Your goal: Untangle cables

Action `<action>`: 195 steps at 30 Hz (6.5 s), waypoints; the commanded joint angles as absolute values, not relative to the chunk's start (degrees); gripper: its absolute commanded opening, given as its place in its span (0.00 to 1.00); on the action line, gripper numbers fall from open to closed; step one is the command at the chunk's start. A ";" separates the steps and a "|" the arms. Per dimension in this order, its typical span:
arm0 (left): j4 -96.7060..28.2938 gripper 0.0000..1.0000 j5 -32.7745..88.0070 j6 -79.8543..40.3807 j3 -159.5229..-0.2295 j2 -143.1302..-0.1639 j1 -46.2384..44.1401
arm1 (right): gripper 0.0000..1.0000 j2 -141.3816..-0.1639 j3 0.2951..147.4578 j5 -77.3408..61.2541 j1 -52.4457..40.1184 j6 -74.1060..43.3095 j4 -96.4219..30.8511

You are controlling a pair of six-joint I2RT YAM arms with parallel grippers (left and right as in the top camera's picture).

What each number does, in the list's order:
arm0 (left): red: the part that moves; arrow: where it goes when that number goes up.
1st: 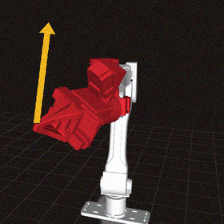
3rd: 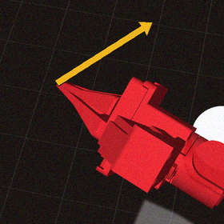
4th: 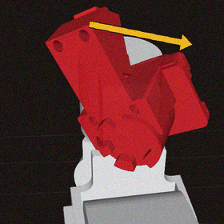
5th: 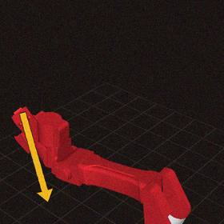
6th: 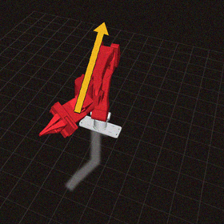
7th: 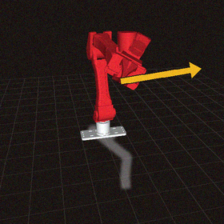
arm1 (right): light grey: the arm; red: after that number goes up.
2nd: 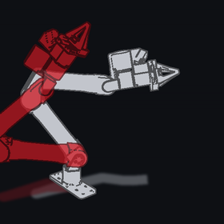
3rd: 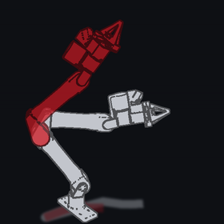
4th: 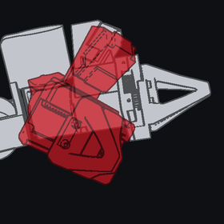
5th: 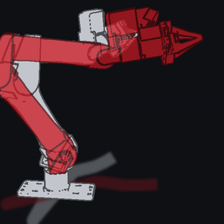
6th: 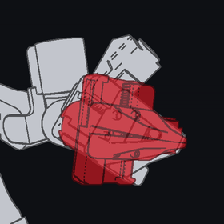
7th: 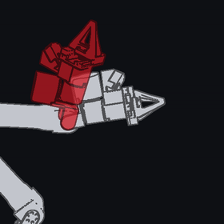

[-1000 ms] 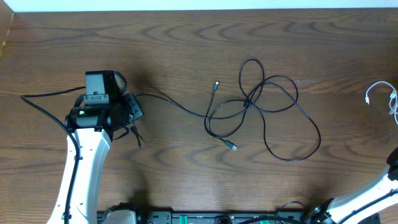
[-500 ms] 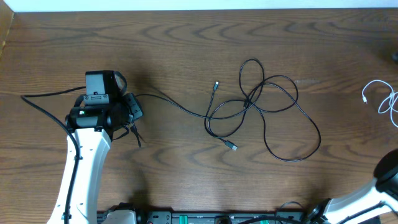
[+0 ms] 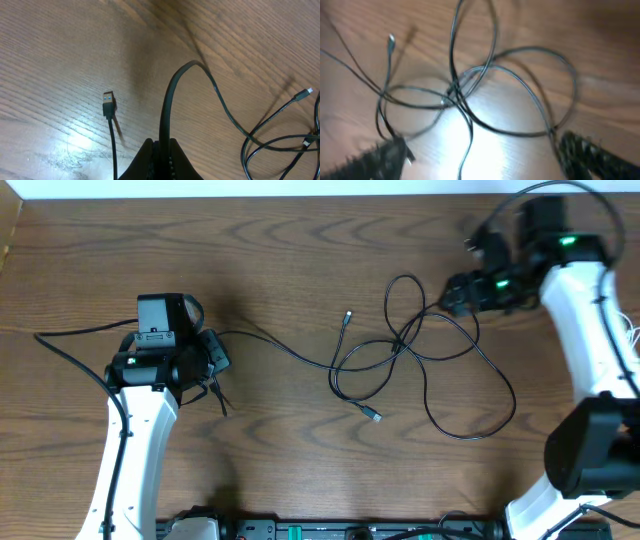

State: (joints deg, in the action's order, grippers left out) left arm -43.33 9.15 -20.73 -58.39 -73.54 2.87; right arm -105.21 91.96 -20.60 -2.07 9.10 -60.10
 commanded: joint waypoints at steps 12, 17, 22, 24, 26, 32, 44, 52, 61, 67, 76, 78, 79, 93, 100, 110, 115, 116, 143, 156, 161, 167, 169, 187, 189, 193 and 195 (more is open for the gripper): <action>-43.48 0.08 9.67 -19.97 -59.09 -73.73 2.74 | 0.64 -105.34 71.83 -1.37 -16.80 -24.73 -35.99; -43.51 0.08 9.67 -19.97 -59.09 -73.73 2.74 | 0.60 -105.36 66.65 -0.95 -18.28 -30.39 -28.71; -43.70 0.07 9.67 -19.97 -59.09 -73.73 2.74 | 0.56 -105.38 62.00 0.12 -18.59 -34.70 -22.31; -43.75 0.08 9.67 -19.97 -59.09 -73.73 2.74 | 0.50 -105.38 60.25 0.12 -18.59 -36.60 -19.77; -43.72 0.08 9.67 -19.97 -59.09 -73.73 2.74 | 0.44 -105.38 58.74 0.12 -18.59 -38.37 -17.58; -43.94 0.07 9.67 -19.97 -59.09 -73.73 2.74 | 0.01 -105.32 57.69 -0.62 -18.63 -40.01 -14.00; -43.42 0.07 9.67 -19.99 -59.09 -73.73 2.74 | 0.01 -91.57 80.49 -14.06 -17.17 -17.43 -37.80; -43.42 0.08 9.67 -19.99 -59.09 -73.73 2.74 | 0.01 -85.95 88.01 -11.49 -14.96 -17.02 -43.72; -43.40 0.07 9.67 -19.97 -59.09 -73.73 2.74 | 0.01 -85.80 89.19 -1.85 -3.90 -16.64 -48.25; -43.38 0.15 9.67 -19.99 -59.09 -73.73 2.74 | 0.01 -85.82 89.19 1.23 2.52 -16.67 -57.82; -43.44 0.43 10.11 -19.99 -59.09 -73.73 2.74 | 0.01 -85.82 89.19 2.33 2.22 -13.21 -65.39; -43.46 0.70 10.37 -19.97 -59.09 -73.73 2.74 | 0.01 -85.82 89.19 5.19 2.22 -13.21 -65.43; -43.44 0.73 10.85 -19.97 -59.09 -73.73 2.74 | 0.01 -85.82 89.19 5.93 2.22 -13.21 -65.45; -34.28 0.75 17.32 -17.41 -59.09 -73.87 -8.36 | 0.01 -85.95 89.17 40.77 3.90 -27.03 -72.97; -27.44 0.75 13.87 -16.32 -59.09 -78.04 -21.30 | 0.01 -86.26 89.12 36.97 8.95 -28.67 -75.70; -22.81 0.73 13.47 -16.58 -59.09 -87.02 -30.02 | 0.01 -86.24 89.12 6.90 8.93 -10.74 -71.33; -12.21 0.73 13.41 -16.56 -59.09 -88.12 -32.36 | 0.01 -86.26 89.12 6.90 8.95 -11.75 -71.61; -11.14 0.73 13.43 -16.56 -59.09 -88.53 -32.60 | 0.01 -86.26 89.12 6.90 8.95 -11.77 -71.66; 25.10 0.73 4.54 -52.86 -59.11 -114.21 -36.36 | 0.01 -86.26 89.12 4.29 8.91 -12.14 -73.76; 33.87 0.08 6.26 -56.90 -59.11 -112.86 -31.05 | 0.01 -86.26 89.12 4.34 8.93 -12.12 -74.39; 34.59 0.07 8.60 -56.88 -59.11 -105.16 -27.92 | 0.01 -86.26 89.12 4.40 8.95 -11.90 -74.41; 31.31 0.07 8.51 -54.37 -59.11 -91.55 -21.52 | 0.01 -86.26 89.12 4.60 8.97 -11.90 -74.43; 27.64 0.07 7.90 -51.72 -59.11 -86.21 -17.45 | 0.01 -86.26 89.12 4.60 8.97 -11.90 -74.43; -16.49 0.07 17.19 -33.67 -59.11 -72.86 6.00 | 0.01 -86.26 89.12 0.95 9.06 -7.49 -74.08; -20.93 0.08 16.10 -28.38 -59.09 -72.99 5.52 | 0.01 -86.26 89.12 -15.53 7.51 2.20 -72.14; -26.15 0.07 11.77 -26.15 -59.09 -72.99 5.28 | 0.01 -86.41 89.12 -27.68 2.26 5.76 -69.28; -27.40 0.07 10.83 -24.80 -59.09 -72.99 5.28 | 0.01 -87.00 89.12 -26.59 -2.17 5.17 -68.23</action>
